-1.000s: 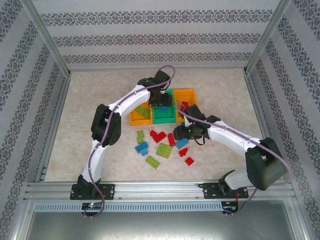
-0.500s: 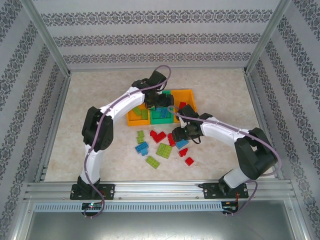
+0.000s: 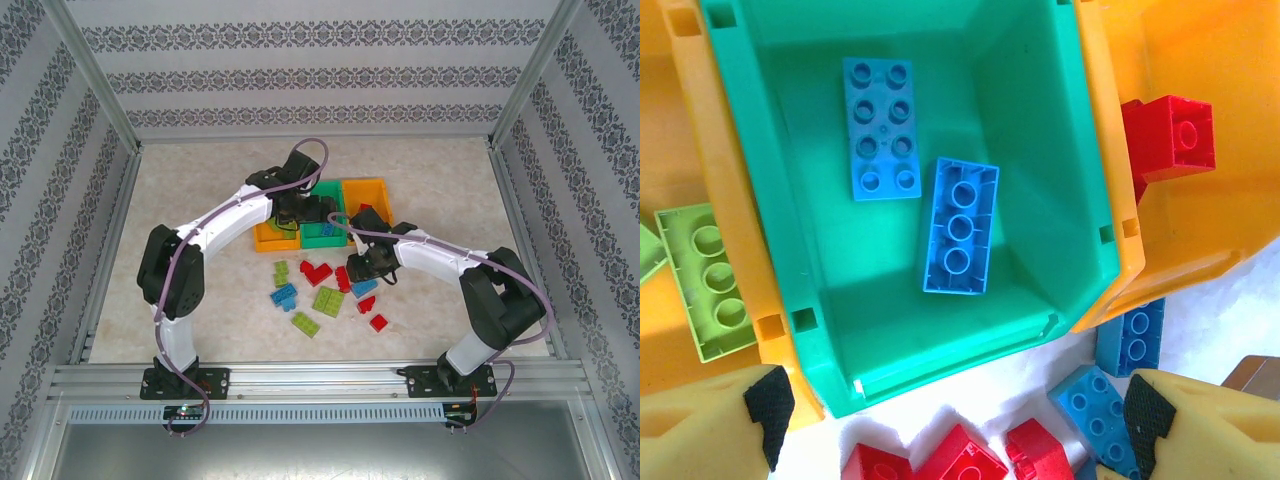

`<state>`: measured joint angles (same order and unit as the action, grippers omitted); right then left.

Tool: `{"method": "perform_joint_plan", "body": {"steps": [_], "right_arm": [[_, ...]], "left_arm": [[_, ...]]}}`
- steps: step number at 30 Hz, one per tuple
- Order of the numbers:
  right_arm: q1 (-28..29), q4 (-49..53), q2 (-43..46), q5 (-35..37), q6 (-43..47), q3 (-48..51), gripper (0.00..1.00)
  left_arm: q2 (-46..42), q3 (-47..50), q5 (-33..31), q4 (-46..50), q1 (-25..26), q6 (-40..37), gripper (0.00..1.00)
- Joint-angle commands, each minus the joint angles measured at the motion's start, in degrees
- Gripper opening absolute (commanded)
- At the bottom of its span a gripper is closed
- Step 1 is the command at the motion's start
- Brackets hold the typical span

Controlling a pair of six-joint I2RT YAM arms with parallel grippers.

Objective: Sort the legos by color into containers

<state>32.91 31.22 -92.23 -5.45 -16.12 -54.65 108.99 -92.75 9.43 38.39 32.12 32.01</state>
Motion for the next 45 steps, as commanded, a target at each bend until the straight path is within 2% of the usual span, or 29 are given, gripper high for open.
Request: {"method": "perform_joint_plan", "body": {"steps": [1,9,14,17,20,24,28,34,35,37,38,42,45], "right_arm": [[0.7,1.6,0.9,-0.6,0.2,-1.1,0.33],[-0.8,4.3,8.9,-6.9,3.2,-3.0,0.31],[-4.5,0.6,10.3,-17.5,2.6,-5.2,0.30],[-5.9,-3.5,7.2,-21.8,-0.4,-8.8,0.30],[-6.0,-3.7,1.5,-20.2,-2.1,-15.4,0.31],[-7.2,-3.3,-6.4,-17.6,-6.3,-23.5,0.31],[-8.5,-2.2,-13.8,-15.4,-9.9,-29.8,0.33],[-9.0,-3.0,-20.4,-18.3,-11.5,-34.4,0.43],[-8.9,-3.0,-20.7,-18.2,-11.4,-34.6,0.47],[-8.8,-3.2,-20.8,-18.0,-11.4,-34.6,0.60],[-8.9,-3.2,-20.8,-17.9,-11.4,-34.6,0.63],[-8.8,-3.3,-19.6,-18.0,-11.1,-33.8,0.69],[-8.9,-4.0,-17.7,-17.8,-10.9,-32.5,0.71]], "left_arm": [[-2.8,1.7,-2.1,-1.0,-0.7,0.6,0.88],[-8.7,10.2,-7.0,-0.1,-0.8,-2.3,0.90],[-14.5,18.8,-7.4,-2.5,-0.8,-4.1,0.92],[-17.8,23.9,-6.0,-4.8,-0.8,-5.2,0.93],[-20.2,28.0,-5.1,-5.7,-0.6,-6.1,0.97],[-22.6,32.4,-2.7,-6.7,0.7,-7.1,0.96],[-23.4,34.8,-3.4,-5.9,3.3,-7.5,0.96],[-23.7,37.4,-6.1,-3.9,6.9,-8.5,0.95],[-24.0,37.8,-6.3,-3.7,7.3,-8.4,0.95],[-25.0,39.0,-6.7,-3.5,7.9,-7.9,0.95],[-25.5,39.5,-6.7,-3.6,8.3,-7.7,0.94],[-26.9,40.4,-6.7,-2.3,10.1,-5.9,0.90],[-26.7,39.6,-6.4,-0.2,12.2,-1.5,0.87]]}}
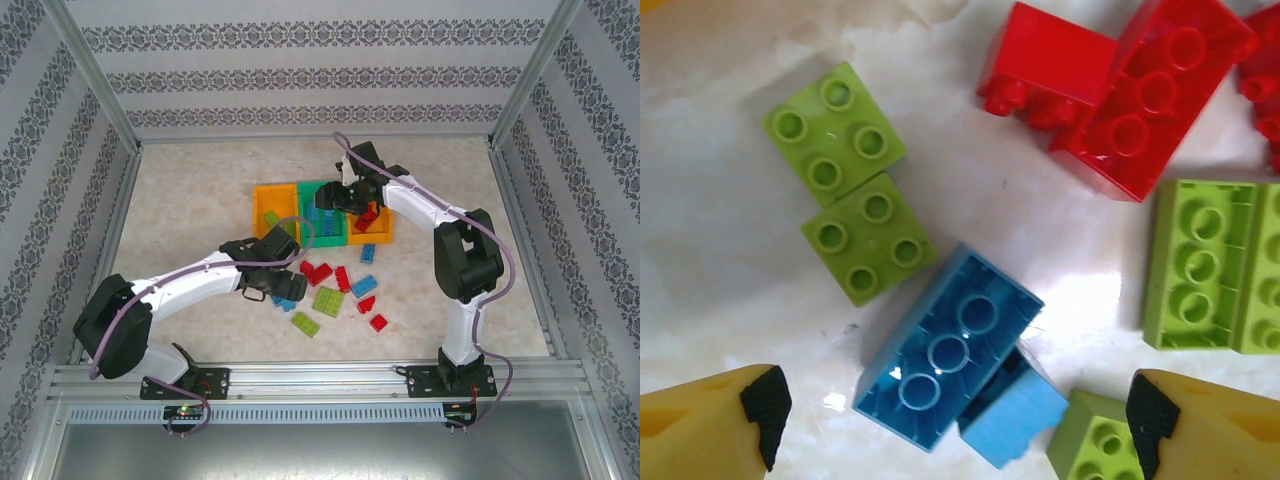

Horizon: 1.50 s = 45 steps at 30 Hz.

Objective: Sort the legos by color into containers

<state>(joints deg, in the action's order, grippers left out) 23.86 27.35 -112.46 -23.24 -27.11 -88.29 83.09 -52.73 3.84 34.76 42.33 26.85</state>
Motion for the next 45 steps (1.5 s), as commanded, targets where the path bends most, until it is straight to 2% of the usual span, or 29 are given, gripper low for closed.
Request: {"method": "perform_joint_plan", "body": {"steps": [1,3,8,13,15,20,27,32,38,45], "right_arm": [[0.1,-0.3,3.3,0.3,0.2,1.6,0.72],[0.1,-0.5,4.7,0.9,0.2,2.4,0.73],[-0.3,-1.1,7.4,1.3,0.0,4.3,0.75],[-0.9,-2.8,9.3,1.4,-0.6,6.4,0.76],[-1.3,-3.1,9.3,1.1,-0.7,6.8,0.76],[-2.6,-4.9,10.4,0.5,-0.6,9.5,0.77],[-5.0,-6.5,11.8,-0.6,0.8,12.5,0.77],[-6.6,-7.6,13.6,-1.6,2.3,15.1,0.78],[-9.6,-8.2,15.2,-3.3,3.8,17.9,0.78],[-12.0,-10.0,16.0,-5.3,3.0,20.0,0.79]], "left_arm": [[-0.7,-0.9,-0.5,4.4,2.9,5.6,0.86],[-0.2,-2.0,-0.5,6.4,4.5,11.1,0.86],[-0.3,0.1,4.7,9.1,6.2,28.9,0.88],[-4.2,1.9,7.4,4.6,7.0,38.7,0.88],[-3.8,1.5,7.6,4.1,7.0,40.9,0.88],[1.0,0.4,13.8,0.9,7.3,45.0,0.88],[8.3,-4.3,17.8,3.0,8.5,49.6,0.85],[13.4,-8.1,18.5,4.2,9.4,52.3,0.81],[15.9,-6.8,19.9,3.4,10.8,56.5,0.71],[14.5,-6.3,18.7,5.2,11.6,58.6,0.71]]}}
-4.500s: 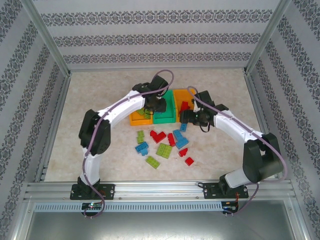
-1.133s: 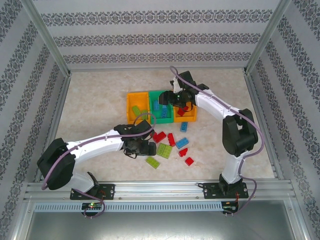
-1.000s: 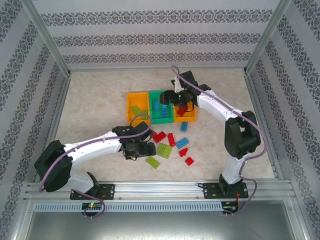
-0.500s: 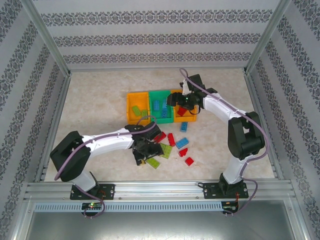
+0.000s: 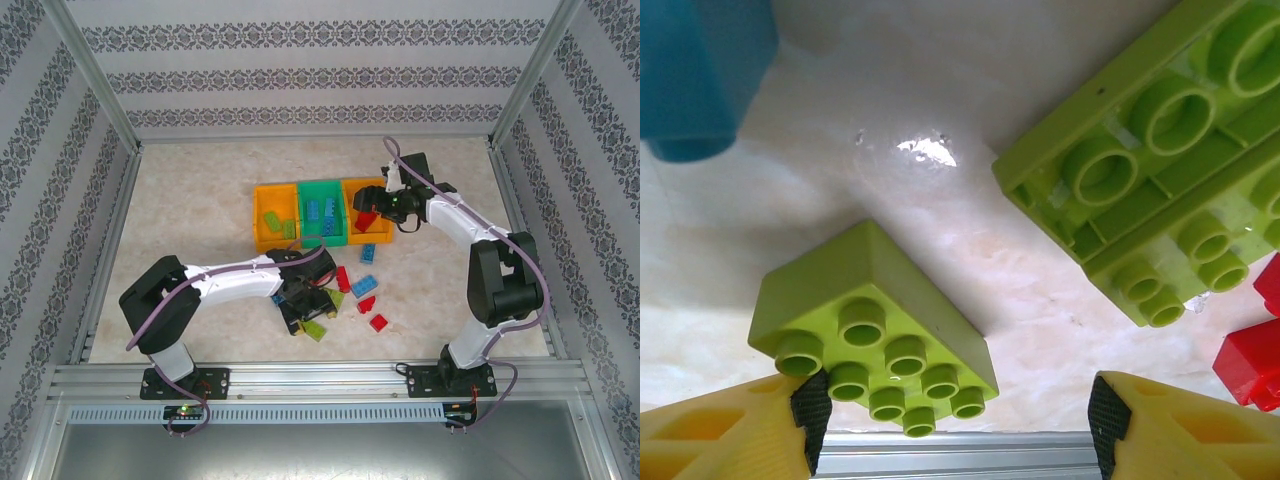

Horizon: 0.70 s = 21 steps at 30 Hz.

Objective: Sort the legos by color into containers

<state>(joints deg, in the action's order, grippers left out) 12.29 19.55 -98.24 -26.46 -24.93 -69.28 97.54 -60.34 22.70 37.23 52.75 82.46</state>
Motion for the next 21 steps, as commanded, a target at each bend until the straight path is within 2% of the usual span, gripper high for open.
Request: {"method": "perform_joint_plan", "body": {"steps": [1,13,21], "right_arm": [[-0.6,-2.3,1.7,-2.2,0.7,1.1,0.79],[-0.7,-3.0,1.6,-2.8,0.7,1.6,0.79],[-1.5,-3.2,1.5,-3.3,0.6,1.8,0.79]], "left_arm": [[0.0,1.3,0.0,3.3,1.3,3.0,0.71],[-5.9,-0.1,-4.9,9.0,1.6,5.3,0.73],[-3.8,1.8,-2.2,5.1,2.8,7.6,0.73]]}}
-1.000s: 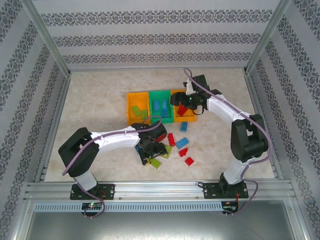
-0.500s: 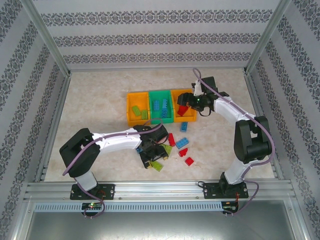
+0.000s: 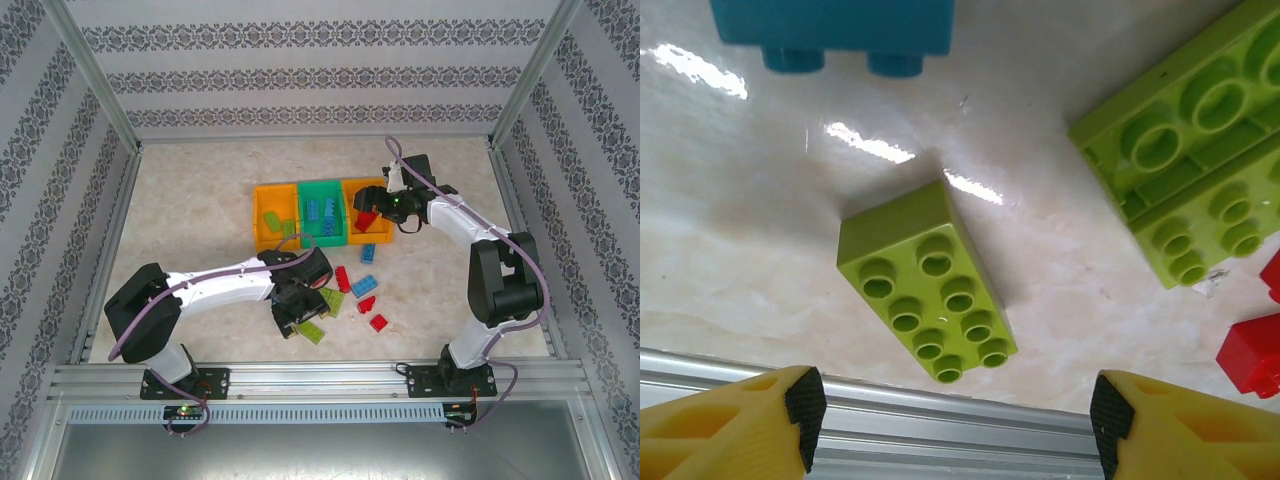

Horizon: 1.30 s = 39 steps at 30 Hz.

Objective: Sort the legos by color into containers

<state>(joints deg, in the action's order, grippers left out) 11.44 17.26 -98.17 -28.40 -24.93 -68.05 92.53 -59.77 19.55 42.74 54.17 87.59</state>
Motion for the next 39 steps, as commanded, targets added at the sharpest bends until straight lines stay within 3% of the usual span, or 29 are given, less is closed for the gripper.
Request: {"method": "perform_joint_plan", "body": {"steps": [1,15,28,33,39], "right_arm": [[-0.8,-0.9,1.4,-1.5,0.6,0.7,0.79],[-1.2,-0.8,1.4,-2.1,0.4,1.2,0.79],[-1.1,-0.1,2.7,-0.3,0.9,2.0,0.80],[-1.2,0.2,5.1,1.2,1.7,3.1,0.79],[-0.2,1.1,8.7,2.5,3.1,5.4,0.79]], "left_arm": [[1.6,1.3,1.1,-0.8,1.5,2.6,0.73],[6.1,4.1,1.7,-8.8,1.6,3.4,0.70],[6.4,3.7,-1.6,-7.1,1.2,-2.5,0.37],[5.0,-1.4,-6.5,-1.5,0.9,-8.7,0.28],[1.5,-7.0,-11.8,4.4,-0.8,-15.9,0.25]]}}
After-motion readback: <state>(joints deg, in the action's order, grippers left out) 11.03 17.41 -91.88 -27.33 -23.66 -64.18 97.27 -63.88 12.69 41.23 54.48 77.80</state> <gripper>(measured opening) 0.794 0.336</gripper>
